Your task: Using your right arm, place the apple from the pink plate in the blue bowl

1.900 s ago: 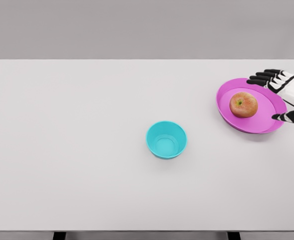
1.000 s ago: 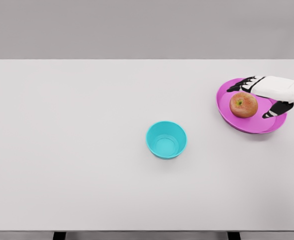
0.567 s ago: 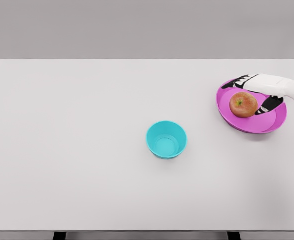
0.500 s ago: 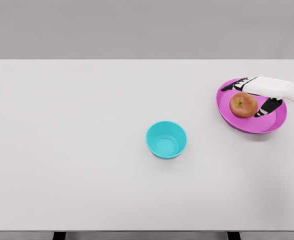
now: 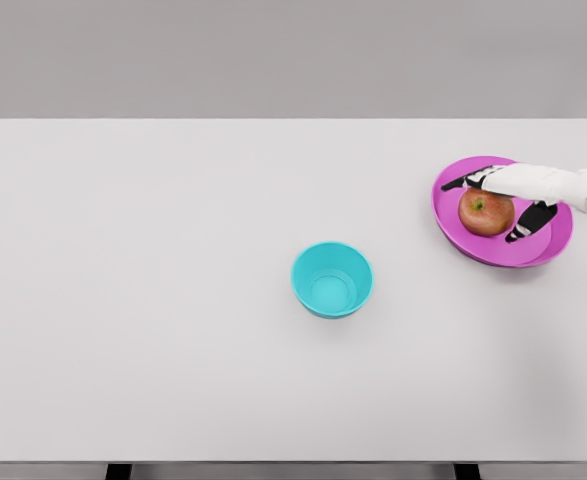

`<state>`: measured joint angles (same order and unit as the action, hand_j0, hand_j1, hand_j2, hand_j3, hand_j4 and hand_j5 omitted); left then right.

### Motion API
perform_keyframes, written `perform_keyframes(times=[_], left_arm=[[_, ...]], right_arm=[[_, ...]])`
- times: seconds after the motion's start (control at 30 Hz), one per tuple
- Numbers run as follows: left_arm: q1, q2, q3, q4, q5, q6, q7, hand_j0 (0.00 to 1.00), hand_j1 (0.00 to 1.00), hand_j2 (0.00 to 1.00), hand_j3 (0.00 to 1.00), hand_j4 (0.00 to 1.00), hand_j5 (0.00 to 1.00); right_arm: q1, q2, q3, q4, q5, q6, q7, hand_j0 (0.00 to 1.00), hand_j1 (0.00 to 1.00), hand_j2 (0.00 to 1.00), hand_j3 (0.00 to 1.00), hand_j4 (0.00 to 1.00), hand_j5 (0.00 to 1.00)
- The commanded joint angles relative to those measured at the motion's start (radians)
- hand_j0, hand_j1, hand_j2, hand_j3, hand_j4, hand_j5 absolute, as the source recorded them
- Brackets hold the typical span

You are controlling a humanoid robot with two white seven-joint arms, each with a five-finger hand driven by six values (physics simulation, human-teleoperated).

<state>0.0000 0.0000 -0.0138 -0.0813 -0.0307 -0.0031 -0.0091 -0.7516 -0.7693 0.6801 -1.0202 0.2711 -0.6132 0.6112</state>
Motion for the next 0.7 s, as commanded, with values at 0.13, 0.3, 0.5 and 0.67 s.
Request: perform_keyframes(times=[0.13,0.3,0.5,0.67], left_arm=[[0.000,0.000,0.000,0.000,0.000,0.000,0.000,1.00,1.00,1.00,1.00,1.00,1.00],[0.000,0.000,0.000,0.000,0.000,0.000,0.000,1.00,1.00,1.00,1.00,1.00,1.00],[0.000,0.000,0.000,0.000,0.000,0.000,0.000,1.00,1.00,1.00,1.00,1.00,1.00],[0.000,0.000,0.000,0.000,0.000,0.000,0.000,1.00,1.00,1.00,1.00,1.00,1.00]], right_arm=[[-0.008,0.010,0.013,0.022,-0.006,0.002,0.000,0.95,0.95,0.95,0.95,0.95,0.95],[-0.006,0.011,0.015,0.022,-0.006,0.002,0.000,0.65,0.65,0.65,0.65,0.65,0.65],[-0.014,0.008,0.022,0.008,-0.009,0.002,0.000,0.57,0.57,0.57,0.57,0.57,0.57],[-0.029,-0.004,0.015,-0.026,-0.015,0.002,0.000,0.53,0.53,0.53,0.53,0.53,0.53]])
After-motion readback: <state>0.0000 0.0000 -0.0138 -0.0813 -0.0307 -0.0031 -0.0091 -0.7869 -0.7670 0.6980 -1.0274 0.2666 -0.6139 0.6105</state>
